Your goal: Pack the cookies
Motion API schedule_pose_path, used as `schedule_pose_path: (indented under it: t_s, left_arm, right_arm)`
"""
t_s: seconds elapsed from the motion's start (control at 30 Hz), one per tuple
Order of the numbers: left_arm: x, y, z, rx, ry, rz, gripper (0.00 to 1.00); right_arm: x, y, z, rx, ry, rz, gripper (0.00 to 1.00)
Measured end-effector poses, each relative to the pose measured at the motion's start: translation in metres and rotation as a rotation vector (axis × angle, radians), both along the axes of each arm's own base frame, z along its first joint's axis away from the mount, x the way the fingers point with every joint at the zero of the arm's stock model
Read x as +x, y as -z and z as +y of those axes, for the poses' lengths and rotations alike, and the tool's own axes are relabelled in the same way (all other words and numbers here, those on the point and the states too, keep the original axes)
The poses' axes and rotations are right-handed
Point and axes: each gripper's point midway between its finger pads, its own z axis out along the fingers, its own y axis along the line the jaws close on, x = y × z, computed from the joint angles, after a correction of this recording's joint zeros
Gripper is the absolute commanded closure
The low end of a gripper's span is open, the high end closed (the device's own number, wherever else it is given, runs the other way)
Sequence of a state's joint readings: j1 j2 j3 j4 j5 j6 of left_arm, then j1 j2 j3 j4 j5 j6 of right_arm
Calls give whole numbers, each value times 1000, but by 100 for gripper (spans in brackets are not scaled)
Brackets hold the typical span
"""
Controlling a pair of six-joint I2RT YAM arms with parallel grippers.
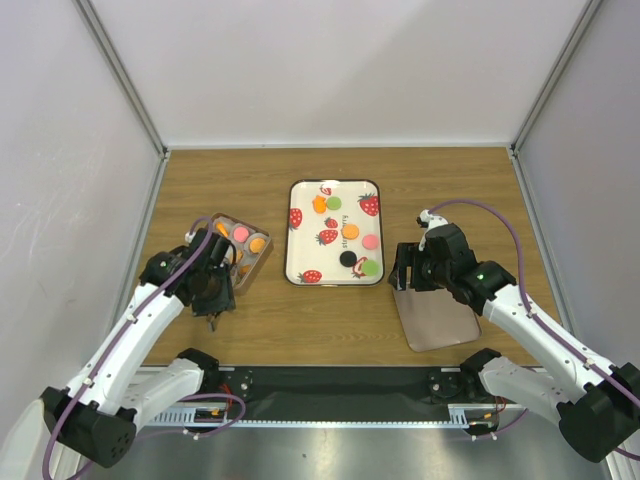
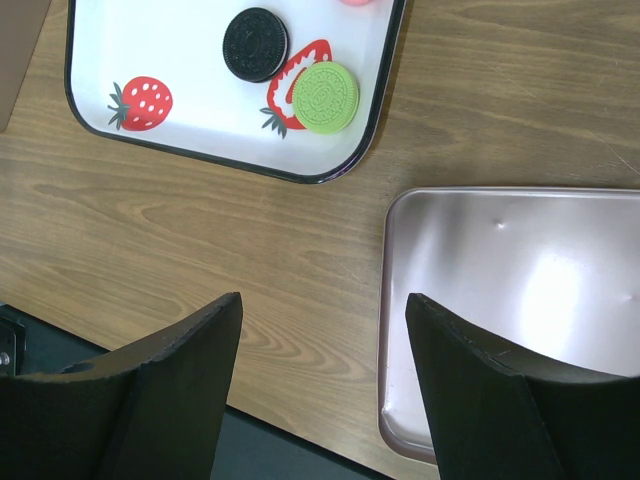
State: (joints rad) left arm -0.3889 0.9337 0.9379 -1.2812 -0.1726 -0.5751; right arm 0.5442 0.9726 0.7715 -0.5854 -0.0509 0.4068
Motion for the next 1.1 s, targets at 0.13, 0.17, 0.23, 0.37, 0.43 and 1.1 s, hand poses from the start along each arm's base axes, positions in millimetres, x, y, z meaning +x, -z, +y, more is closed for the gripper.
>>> schedule_pose_path:
  t_s: [0.13, 0.17, 0.23, 0.37, 0.43, 1.1]
  left_arm:
    - [1, -1, 0, 0, 0, 0, 53]
    - [1, -2, 0, 1, 0, 2, 53]
    - [1, -2, -1, 1, 0, 2, 52]
    - [2, -4, -1, 1, 0, 2, 52]
    - [2, -6, -1, 2, 1, 1, 52]
    - [59, -67, -36, -65, 80, -149, 52]
  right_arm:
    - [0, 0, 0, 0, 0, 0, 27]
    - [0, 0, 0, 0, 0, 0, 27]
    - [0, 0, 0, 0, 0, 0, 27]
    - [0, 0, 0, 0, 0, 0, 27]
    - [0, 0, 0, 0, 0, 0, 27]
    - [3, 2, -4, -3, 20, 10, 28]
